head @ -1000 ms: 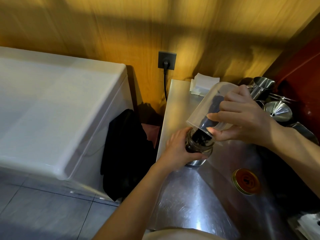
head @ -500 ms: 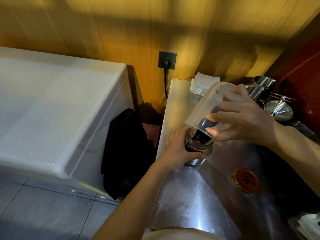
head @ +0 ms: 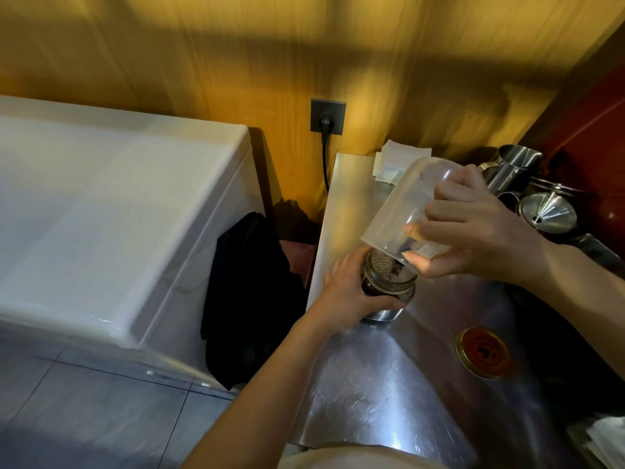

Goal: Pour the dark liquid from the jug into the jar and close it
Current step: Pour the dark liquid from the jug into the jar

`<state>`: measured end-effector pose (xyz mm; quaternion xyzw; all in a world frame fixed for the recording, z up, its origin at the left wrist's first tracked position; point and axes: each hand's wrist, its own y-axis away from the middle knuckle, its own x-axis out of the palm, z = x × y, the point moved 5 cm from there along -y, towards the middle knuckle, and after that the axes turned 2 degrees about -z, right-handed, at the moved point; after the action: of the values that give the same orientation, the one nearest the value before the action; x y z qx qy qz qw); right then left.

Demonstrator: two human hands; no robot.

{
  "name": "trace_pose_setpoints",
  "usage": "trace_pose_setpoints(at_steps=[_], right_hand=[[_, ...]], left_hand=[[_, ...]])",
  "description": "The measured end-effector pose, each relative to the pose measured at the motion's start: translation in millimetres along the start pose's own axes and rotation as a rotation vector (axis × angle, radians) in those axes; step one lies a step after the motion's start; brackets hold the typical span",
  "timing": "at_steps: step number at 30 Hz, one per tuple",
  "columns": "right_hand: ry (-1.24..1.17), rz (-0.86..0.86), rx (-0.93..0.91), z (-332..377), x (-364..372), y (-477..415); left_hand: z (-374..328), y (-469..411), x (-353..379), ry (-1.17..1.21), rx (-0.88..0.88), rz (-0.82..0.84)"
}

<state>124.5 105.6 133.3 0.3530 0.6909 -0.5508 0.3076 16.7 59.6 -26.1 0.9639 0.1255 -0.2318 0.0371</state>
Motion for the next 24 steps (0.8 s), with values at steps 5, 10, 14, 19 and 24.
trace_pose_setpoints(at_steps=[5,10,14,19,24], right_hand=[[-0.005,-0.008,0.004,-1,2,2],[-0.013,0.005,-0.034,1,0,3],[-0.011,0.021,-0.044,3,-2,0],[-0.058,0.058,0.005,-3,-7,1],[0.004,0.009,0.003,1,-9,8]], left_hand=[[-2,1,-1,0.007,0.003,-0.012],[-3,1,-1,0.006,0.018,-0.010],[-1,-1,-1,0.010,0.025,-0.022],[-4,-1,2,0.007,0.026,-0.024],[-4,-1,3,-0.004,0.020,-0.009]])
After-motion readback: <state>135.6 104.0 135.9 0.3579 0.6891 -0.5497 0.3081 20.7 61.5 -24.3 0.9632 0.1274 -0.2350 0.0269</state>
